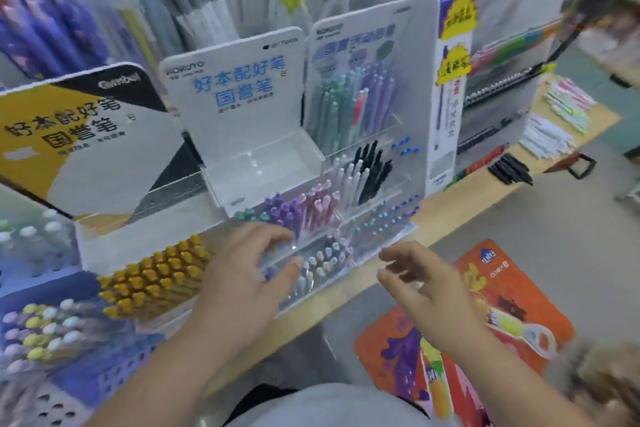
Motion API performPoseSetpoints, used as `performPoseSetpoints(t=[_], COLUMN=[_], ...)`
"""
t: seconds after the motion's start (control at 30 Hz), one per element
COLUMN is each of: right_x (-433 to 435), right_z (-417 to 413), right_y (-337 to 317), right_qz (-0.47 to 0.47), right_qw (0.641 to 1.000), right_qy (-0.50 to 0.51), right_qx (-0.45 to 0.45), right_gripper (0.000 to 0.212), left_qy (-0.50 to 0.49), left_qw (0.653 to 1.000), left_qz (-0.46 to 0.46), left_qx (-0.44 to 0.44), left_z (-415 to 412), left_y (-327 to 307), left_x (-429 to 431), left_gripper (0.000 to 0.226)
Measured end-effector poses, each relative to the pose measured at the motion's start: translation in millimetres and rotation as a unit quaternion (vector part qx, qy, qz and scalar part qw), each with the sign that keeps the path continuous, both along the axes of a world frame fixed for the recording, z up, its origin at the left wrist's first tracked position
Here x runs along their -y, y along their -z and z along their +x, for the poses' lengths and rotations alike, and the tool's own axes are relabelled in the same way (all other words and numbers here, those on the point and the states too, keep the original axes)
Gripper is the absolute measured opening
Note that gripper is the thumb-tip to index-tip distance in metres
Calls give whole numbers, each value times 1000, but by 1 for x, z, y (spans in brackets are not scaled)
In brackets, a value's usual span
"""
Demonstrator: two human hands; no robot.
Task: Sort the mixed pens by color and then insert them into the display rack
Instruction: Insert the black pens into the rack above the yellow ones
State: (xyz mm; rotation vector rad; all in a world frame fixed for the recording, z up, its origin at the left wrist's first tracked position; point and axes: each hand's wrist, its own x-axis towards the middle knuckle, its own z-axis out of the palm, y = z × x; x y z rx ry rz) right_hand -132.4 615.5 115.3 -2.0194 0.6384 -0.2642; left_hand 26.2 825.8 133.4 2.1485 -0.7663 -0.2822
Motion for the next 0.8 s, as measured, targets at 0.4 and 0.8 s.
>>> performPoseSetpoints(t=[0.4, 0.8], right_x=[162, 396], right_z=[-277, -299], right_y=[64, 44], right_qz=[106, 113], right_qw=[969, 949], right_qy=[220, 295], right_qx=[-44, -6], right_gripper=[19, 11], left_qy=[180, 177], left_qw=[980, 948], left_qz=[27, 181], left_qx=[-86, -190], left_z=[-152, -213], left_y=[25, 91], left_x=[280, 413], left_gripper=[18, 7])
